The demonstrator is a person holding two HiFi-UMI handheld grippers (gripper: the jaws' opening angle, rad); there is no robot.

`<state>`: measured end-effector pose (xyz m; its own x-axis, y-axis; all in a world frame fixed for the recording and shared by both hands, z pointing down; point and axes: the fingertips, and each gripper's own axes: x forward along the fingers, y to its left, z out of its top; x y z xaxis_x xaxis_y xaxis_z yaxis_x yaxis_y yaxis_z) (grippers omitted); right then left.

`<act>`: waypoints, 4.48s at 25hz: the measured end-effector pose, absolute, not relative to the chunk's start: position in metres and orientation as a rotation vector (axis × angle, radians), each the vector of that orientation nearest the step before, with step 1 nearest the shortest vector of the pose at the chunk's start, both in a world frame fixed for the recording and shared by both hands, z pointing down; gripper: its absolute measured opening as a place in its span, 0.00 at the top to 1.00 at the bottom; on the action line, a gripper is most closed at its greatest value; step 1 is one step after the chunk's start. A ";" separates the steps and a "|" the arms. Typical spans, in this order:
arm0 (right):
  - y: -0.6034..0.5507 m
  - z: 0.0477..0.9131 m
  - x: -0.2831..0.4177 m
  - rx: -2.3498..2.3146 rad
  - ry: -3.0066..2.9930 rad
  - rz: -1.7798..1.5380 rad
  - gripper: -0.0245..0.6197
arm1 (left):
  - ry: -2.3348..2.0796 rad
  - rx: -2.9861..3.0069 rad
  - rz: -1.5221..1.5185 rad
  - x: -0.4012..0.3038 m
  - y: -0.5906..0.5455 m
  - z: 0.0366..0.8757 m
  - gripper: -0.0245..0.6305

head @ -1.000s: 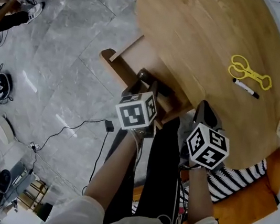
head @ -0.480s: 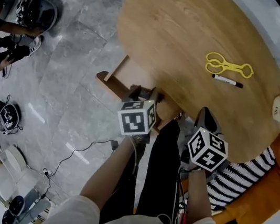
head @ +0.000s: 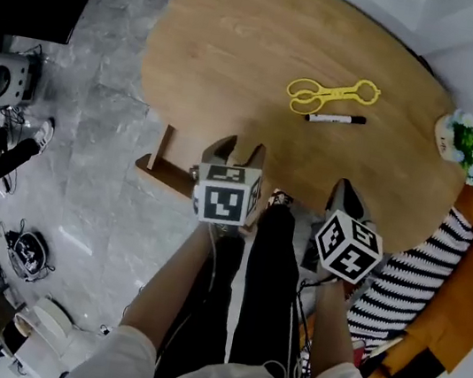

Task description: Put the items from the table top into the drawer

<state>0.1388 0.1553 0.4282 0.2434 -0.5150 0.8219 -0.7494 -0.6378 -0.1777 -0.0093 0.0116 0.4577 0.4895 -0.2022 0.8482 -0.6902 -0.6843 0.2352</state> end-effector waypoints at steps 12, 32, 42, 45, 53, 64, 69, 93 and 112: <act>0.170 0.444 0.205 2.365 -1.078 1.451 0.97 | -0.499 2.360 1.285 0.113 0.005 0.457 0.66; 0.153 0.490 0.264 2.323 -1.081 1.569 0.97 | 0.067 2.569 1.691 0.217 -0.001 0.516 0.66; 0.159 0.503 0.266 2.291 -1.077 1.612 0.97 | 0.470 2.577 1.896 0.232 0.005 0.531 0.68; 0.162 0.507 0.266 2.286 -1.068 1.628 0.97 | 0.492 2.579 1.908 0.232 0.005 0.532 0.68; 0.162 0.506 0.269 2.289 -1.069 1.618 0.97 | 0.498 2.583 1.920 0.231 0.008 0.532 0.80; 0.157 0.499 0.259 2.266 -1.107 1.580 0.97 | 0.278 2.596 1.821 0.209 -0.008 0.518 0.80; 0.146 0.492 0.249 2.241 -1.152 1.530 0.97 | 0.133 2.591 1.782 0.180 -0.025 0.506 0.80; 0.058 0.463 0.048 1.891 -1.521 1.303 0.97 | -0.806 2.141 1.253 -0.118 -0.035 0.468 0.80; 0.028 0.470 -0.055 1.529 -1.669 1.133 0.97 | -1.199 1.580 0.867 -0.230 0.021 0.509 0.80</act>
<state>-0.0553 0.0284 0.4697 -0.1554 -0.4685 0.8697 -0.9812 -0.0286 -0.1907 -0.2301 0.0210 0.5092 0.2713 -0.2982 0.9151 -0.9625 -0.0814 0.2588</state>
